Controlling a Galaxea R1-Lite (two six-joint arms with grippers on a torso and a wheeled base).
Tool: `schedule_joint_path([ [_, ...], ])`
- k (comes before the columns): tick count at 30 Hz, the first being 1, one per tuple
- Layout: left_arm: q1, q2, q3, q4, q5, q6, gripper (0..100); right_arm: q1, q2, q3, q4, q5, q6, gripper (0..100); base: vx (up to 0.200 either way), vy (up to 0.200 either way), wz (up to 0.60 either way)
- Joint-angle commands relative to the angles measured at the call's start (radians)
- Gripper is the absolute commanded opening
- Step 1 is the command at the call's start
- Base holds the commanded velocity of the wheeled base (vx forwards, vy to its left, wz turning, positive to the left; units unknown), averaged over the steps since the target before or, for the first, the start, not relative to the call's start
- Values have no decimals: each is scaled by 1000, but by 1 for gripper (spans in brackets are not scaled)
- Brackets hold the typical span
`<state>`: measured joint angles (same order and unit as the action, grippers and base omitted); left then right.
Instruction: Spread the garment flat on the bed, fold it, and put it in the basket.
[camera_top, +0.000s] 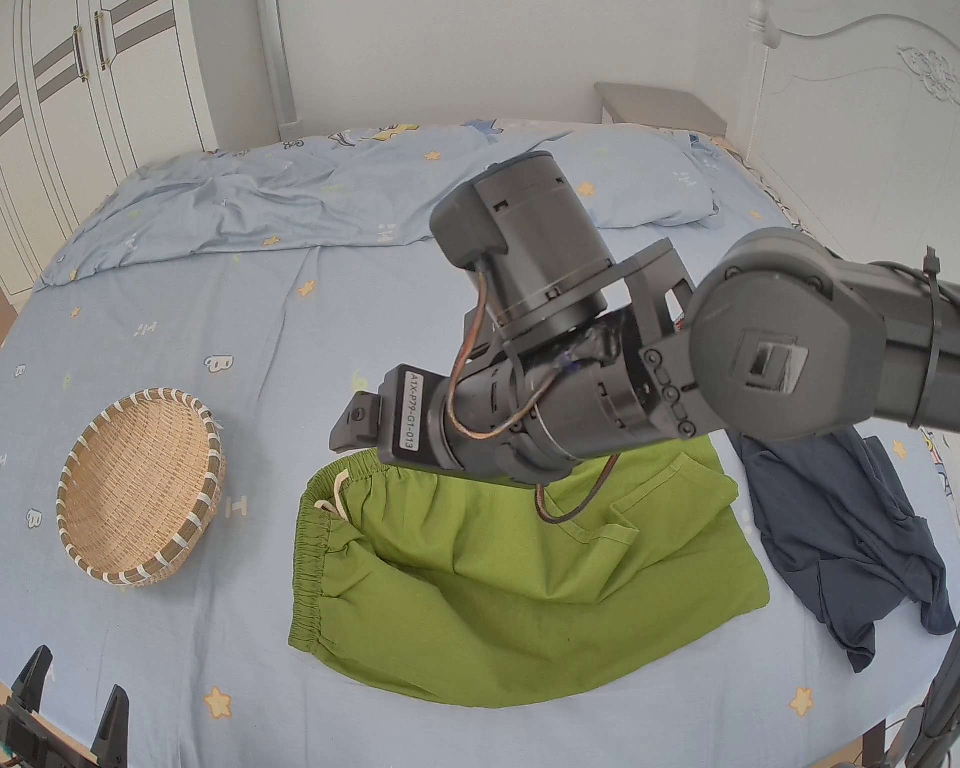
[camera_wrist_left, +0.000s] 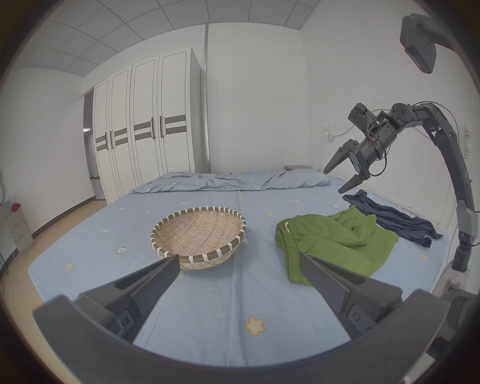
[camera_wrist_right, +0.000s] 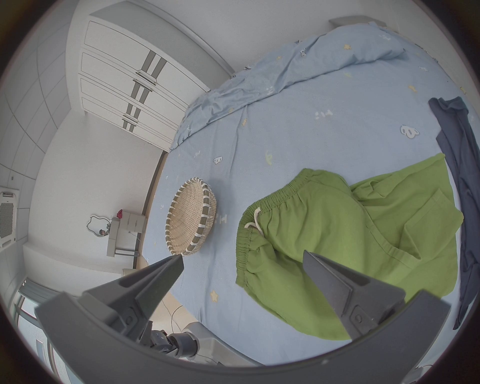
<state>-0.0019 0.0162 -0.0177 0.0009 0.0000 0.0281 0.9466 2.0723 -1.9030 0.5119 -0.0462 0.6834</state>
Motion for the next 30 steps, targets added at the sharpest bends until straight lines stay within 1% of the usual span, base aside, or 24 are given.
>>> schedule_joint_path([
  [1, 0, -16, 18, -1, -3, 1, 100, -55, -72, 48, 7, 40, -1, 100, 0, 0, 0],
  [2, 0, -16, 16, -1, -5, 1, 100, -63, -86, 59, 7, 48, -1, 100, 0, 0, 0],
  [6, 2, -16, 1, -4, -40, 13, 100, -200, -281, 255, -9, 233, -7, 100, 0, 0, 0],
  [7, 2, -16, -50, -7, -48, 4, 100, -233, -322, 297, -9, 279, -13, 100, 0, 0, 0],
  [8, 2, -10, -139, 2, -57, -11, 100, -264, -356, 331, -10, 316, -24, 100, 0, 0, 0],
  [9, -6, 18, -249, 19, -72, -48, 100, -298, -393, 369, -10, 356, -36, 100, 0, 0, 0],
  [10, -21, 68, -344, 56, -89, -97, 100, -331, -428, 404, -13, 390, -50, 100, 0, 0, 0],
  [12, -61, 176, -459, 162, -138, -163, 100, -381, -482, 464, -29, 434, -70, 100, 0, 0, 0],
  [14, -92, 292, -499, 249, -232, -185, 100, -419, -532, 541, -58, 456, -73, 100, 0, 0, 0],
  [15, -102, 337, -495, 260, -270, -194, 100, -428, -554, 575, -75, 456, -73, 100, 0, 0, 0],
  [16, -118, 416, -487, 258, -327, -220, 100, -448, -587, 630, -108, 457, -71, 100, 0, 0, 0],
  [18, -133, 556, -476, 238, -402, -313, 100, -476, -630, 740, -187, 457, -73, 100, 0, 0, 0],
  [19, -133, 627, -475, 214, -436, -376, 100, -488, -656, 800, -233, 462, -71, 100, 0, 0, 0],
  [21, -135, 749, -459, 131, -502, -491, 100, -503, -713, 917, -325, 466, -71, 100, 0, 0, 0],
  [23, -133, 838, -421, 33, -569, -557, 100, -535, -726, 993, -418, 460, -70, 100, 0, 0, 0],
  [26, -125, 963, -315, -140, -672, -568, 100, -582, -716, 1087, -523, 473, -67, 100, 0, 0, 0],
  [27, -124, 989, -295, -177, -689, -568, 100, -591, -707, 1098, -538, 473, -62, 100, 0, 0, 0],
  [28, -125, 1055, -254, -257, -721, -568, 100, -603, -678, 1122, -572, 473, -58, 100, 0, 0, 0],
  [30, -124, 1165, -200, -354, -742, -557, 100, -612, -663, 1168, -613, 485, -58, 100, 0, 0, 0],
])
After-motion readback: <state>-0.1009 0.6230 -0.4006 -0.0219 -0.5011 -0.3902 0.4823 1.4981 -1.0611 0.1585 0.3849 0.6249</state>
